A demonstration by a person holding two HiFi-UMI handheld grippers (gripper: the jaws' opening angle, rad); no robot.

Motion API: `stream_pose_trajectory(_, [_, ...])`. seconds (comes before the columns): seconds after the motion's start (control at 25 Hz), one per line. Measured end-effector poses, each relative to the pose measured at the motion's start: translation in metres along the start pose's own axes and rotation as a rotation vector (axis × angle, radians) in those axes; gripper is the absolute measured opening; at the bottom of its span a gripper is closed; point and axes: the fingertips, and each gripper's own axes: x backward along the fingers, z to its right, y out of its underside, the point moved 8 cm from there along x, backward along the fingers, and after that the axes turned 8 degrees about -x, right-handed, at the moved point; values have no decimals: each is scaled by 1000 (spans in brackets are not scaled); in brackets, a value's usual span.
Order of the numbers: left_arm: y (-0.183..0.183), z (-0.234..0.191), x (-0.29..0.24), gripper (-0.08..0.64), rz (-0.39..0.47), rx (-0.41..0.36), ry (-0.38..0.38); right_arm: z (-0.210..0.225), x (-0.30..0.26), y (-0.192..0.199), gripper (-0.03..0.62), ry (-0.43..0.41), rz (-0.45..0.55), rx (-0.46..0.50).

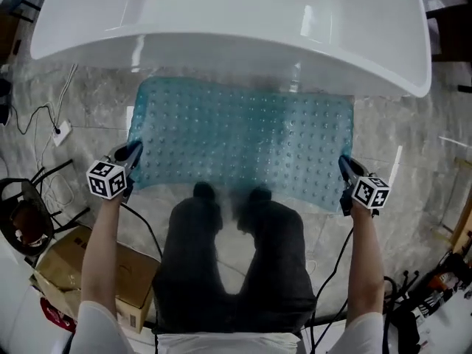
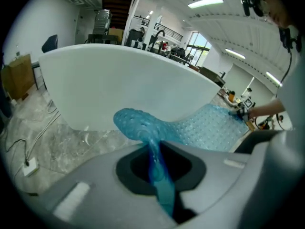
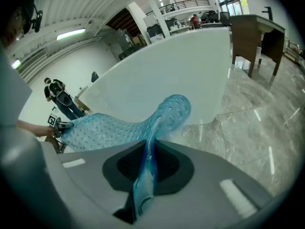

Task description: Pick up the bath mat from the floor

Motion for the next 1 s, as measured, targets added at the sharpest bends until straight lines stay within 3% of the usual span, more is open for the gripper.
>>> stream_pose_trajectory(0.24, [-102,67,166,25,84,25,54,-125,157,-42,29,-68,90,-119])
stream_pose_trajectory(0.4, [-155,100,278,25,143,35,88,-214,254,-58,32,-92,141,-100])
stream_pose_trajectory(0.56, [-194,137,376,23,194,41,120,-275,345,-65,31,-136,189,-106])
stream_pose_trajectory(0.8, [-213,189,483,23,281,119,172,-338,451,-50,31,-212,289,-171])
stream_pose_trajectory(1.0, [-201,252,534,23,350,190,178,-349,514,-26,31,-274,340,-207])
